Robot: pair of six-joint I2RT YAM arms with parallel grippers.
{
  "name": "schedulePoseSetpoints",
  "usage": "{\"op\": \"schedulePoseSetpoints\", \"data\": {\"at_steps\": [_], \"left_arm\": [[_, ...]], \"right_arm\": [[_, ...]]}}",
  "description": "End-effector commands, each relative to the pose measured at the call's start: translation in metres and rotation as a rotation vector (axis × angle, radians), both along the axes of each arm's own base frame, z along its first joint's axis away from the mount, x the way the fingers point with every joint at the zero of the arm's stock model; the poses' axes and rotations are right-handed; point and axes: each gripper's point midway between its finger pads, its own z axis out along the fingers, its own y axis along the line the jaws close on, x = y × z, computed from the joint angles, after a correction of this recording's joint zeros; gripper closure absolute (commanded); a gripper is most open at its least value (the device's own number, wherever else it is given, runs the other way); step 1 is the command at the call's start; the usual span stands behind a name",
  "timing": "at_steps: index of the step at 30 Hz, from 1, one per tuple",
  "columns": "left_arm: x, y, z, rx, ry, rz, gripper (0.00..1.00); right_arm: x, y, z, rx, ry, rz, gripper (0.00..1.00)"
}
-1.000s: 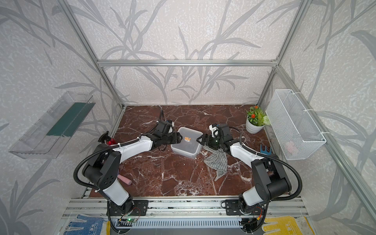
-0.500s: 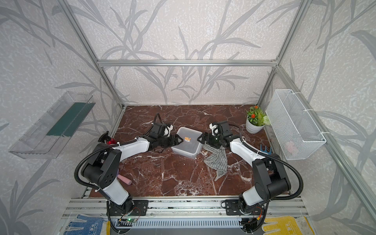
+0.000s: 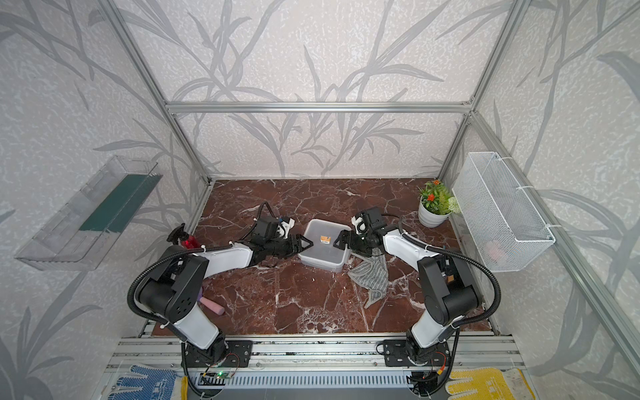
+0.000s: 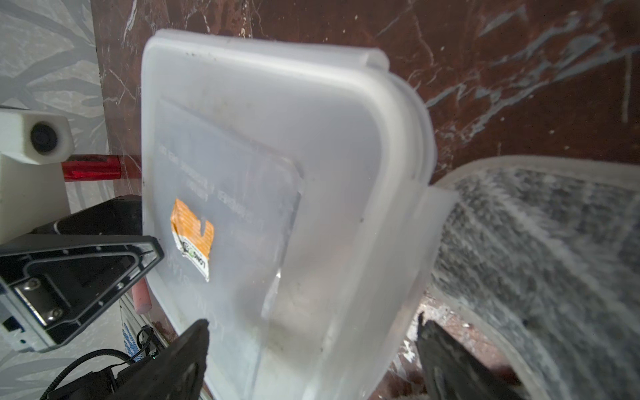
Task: Wipe the insides of the lunch boxes
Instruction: Adjust the lunch box at the center of the board.
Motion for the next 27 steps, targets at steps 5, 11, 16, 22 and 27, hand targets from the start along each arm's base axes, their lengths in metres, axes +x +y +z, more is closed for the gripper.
{"op": "schedulePoseSetpoints", "data": {"at_steps": [5, 11, 16, 22, 27], "left_arm": [[-0.040, 0.016, -0.026, 0.073, 0.146, 0.024, 0.35], [-0.048, 0.026, -0.021, 0.100, 0.134, 0.041, 0.36], [-0.050, 0.035, -0.014, 0.145, 0.114, 0.057, 0.35], [-0.046, 0.057, 0.008, 0.247, 0.054, 0.100, 0.34], [-0.027, 0.085, 0.023, 0.291, 0.025, 0.189, 0.34]], "right_arm": [[0.007, 0.010, 0.002, 0.051, -0.013, 0.014, 0.07], [0.018, 0.027, 0.001, 0.080, -0.009, 0.060, 0.07], [0.024, 0.044, -0.002, 0.090, -0.010, 0.104, 0.07], [0.033, 0.051, -0.005, 0.092, -0.011, 0.127, 0.07], [0.037, 0.055, -0.002, 0.098, -0.007, 0.143, 0.10]]}}
